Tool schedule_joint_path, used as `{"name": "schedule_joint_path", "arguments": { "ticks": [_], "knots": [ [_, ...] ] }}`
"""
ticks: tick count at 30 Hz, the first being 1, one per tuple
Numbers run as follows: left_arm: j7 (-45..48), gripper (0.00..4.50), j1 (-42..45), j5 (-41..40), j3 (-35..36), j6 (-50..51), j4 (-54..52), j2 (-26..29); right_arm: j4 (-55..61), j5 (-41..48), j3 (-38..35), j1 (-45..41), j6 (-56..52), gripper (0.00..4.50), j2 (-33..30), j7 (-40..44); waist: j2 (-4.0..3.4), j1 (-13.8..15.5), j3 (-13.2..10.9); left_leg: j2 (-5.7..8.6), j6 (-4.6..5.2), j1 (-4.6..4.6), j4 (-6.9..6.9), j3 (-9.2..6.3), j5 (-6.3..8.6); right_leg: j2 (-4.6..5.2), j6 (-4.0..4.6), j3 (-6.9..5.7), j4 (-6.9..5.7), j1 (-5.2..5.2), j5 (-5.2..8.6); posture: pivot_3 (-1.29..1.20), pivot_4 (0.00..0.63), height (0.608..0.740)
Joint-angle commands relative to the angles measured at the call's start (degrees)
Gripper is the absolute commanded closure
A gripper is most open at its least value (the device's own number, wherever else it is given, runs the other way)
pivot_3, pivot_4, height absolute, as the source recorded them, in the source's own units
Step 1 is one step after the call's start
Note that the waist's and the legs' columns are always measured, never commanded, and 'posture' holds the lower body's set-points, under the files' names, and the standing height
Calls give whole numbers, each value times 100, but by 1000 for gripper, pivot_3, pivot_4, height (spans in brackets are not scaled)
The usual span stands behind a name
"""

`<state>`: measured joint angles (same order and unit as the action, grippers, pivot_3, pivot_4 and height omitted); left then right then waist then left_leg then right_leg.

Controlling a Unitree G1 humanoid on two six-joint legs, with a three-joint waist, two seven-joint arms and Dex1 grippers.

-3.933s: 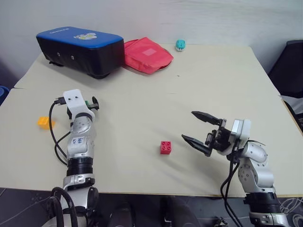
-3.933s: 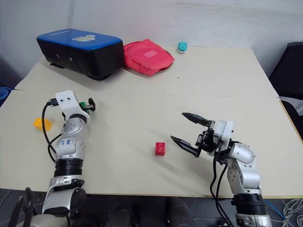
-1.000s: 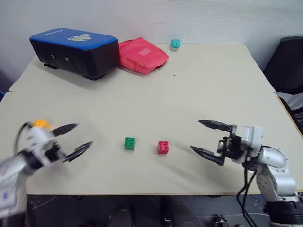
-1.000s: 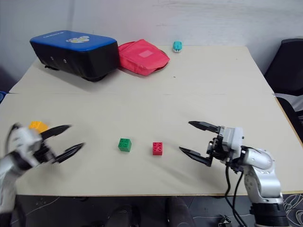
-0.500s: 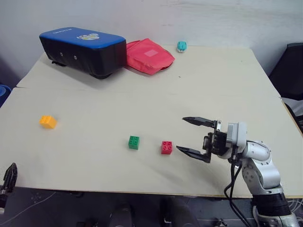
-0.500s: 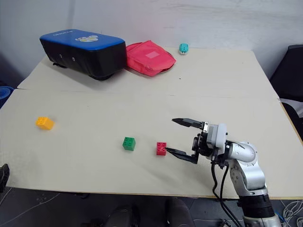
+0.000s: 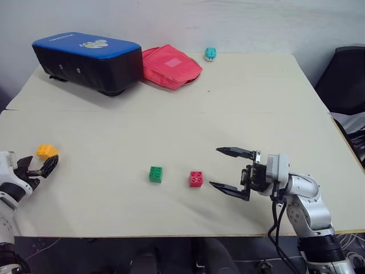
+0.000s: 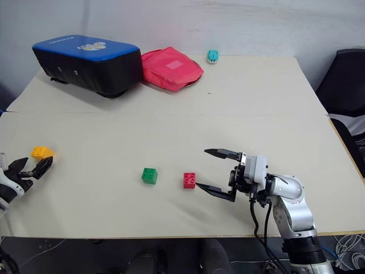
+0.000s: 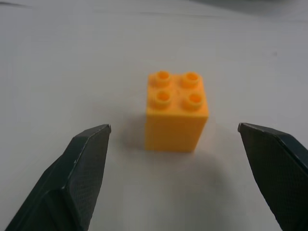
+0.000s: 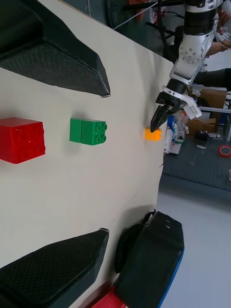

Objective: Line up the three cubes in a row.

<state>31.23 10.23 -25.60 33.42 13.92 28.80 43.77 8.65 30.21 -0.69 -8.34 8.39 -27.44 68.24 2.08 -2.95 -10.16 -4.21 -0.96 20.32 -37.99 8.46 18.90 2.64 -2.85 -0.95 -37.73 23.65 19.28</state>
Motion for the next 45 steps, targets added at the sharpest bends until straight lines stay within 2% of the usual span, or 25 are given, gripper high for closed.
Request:
{"name": "schedule_joint_path", "arguments": {
  "ticks": [1, 4, 12, 14, 18, 23, 25, 28, 32, 38, 45],
  "knots": [
    [198, 39, 491, 208, -152, -351, 561, 229, 266, 44, -186, 266, 133, 0, -88, -47, 3, 46, 2, 0, 0, -1, -2, -1, -1, 1, 0, -1, -1, -2, 0, 0, 150, 740],
    [308, 642, 804, 327, -261, -562, 982, 303, 307, 50, -208, 412, 158, 0, -123, -76, 5, 103, 3, 4, 1, -4, -8, -1, -1, 4, -1, 0, -10, -5, -1, 0, 150, 740],
    [976, 3011, 1135, 522, -571, -1033, 1635, 459, 277, 90, -255, 604, 201, 0, -232, -31, 5, 129, 3, 3, -2, -7, -6, 1, 0, 3, 1, -1, -15, -2, 0, 0, 150, 740],
    [1253, 3013, 1221, 447, -558, -1215, 1666, 469, 248, 98, -296, 636, 215, 0, -261, -2, 6, 134, 3, 5, -1, -7, -8, 1, 0, 3, 0, -1, -15, -3, 0, 0, 150, 740],
    [2662, 3013, 1162, 121, -747, -1477, 990, 455, 220, 135, -381, 719, 229, 0, -352, 79, 6, 137, 4, 5, -1, -6, -9, 1, 0, 3, 1, -2, -15, -4, 0, 0, 150, 740],
    [4699, 3013, 1047, 466, -1925, -2290, 1, 605, 125, 214, -587, 850, 258, 0, -650, 327, 4, 144, 3, 8, -1, -3, -11, 2, 0, 4, 1, -4, -13, -6, 0, 0, 150, 740],
    [5353, 3013, 1257, 654, -2332, -2983, 76, 595, 72, 211, -674, 900, 300, 0, -761, 448, 3, 142, 3, 10, 0, -6, -10, 5, 0, 1, 1, 0, -13, -6, 0, 0, 150, 740],
    [5917, 3013, 1724, 778, -2704, -3400, 566, 525, 83, 237, -774, 995, 305, 0, -840, 533, 3, 127, 3, 4, -1, -6, -10, 7, -1, -11, 2, 4, -13, -5, 1, 0, 150, 740],
    [6127, 3013, 2272, 809, -3501, -3975, 1313, 576, 200, 263, -934, 1209, 300, 0, -909, 569, 3, 132, 3, 3, -2, -9, -11, 9, -1, -17, 2, 10, -14, -4, 0, 0, 150, 740],
    [6127, 3013, 2769, 520, -4507, -4278, 1950, 561, 506, 242, -1141, 1561, 290, 0, -946, 414, 3, 140, 3, 4, 3, -4, -20, 12, 1, -12, -1, 11, -11, -4, 0, 0, 150, 740],
    [6127, 3013, 2940, 104, -5206, -4377, 2167, 556, 753, 226, -1372, 1934, 301, 0, -976, 273, 3, 144, 3, 5, 5, -7, -20, 9, 1, -10, -1, 11, -13, -7, 0, 0, 150, 740]
  ]
}}
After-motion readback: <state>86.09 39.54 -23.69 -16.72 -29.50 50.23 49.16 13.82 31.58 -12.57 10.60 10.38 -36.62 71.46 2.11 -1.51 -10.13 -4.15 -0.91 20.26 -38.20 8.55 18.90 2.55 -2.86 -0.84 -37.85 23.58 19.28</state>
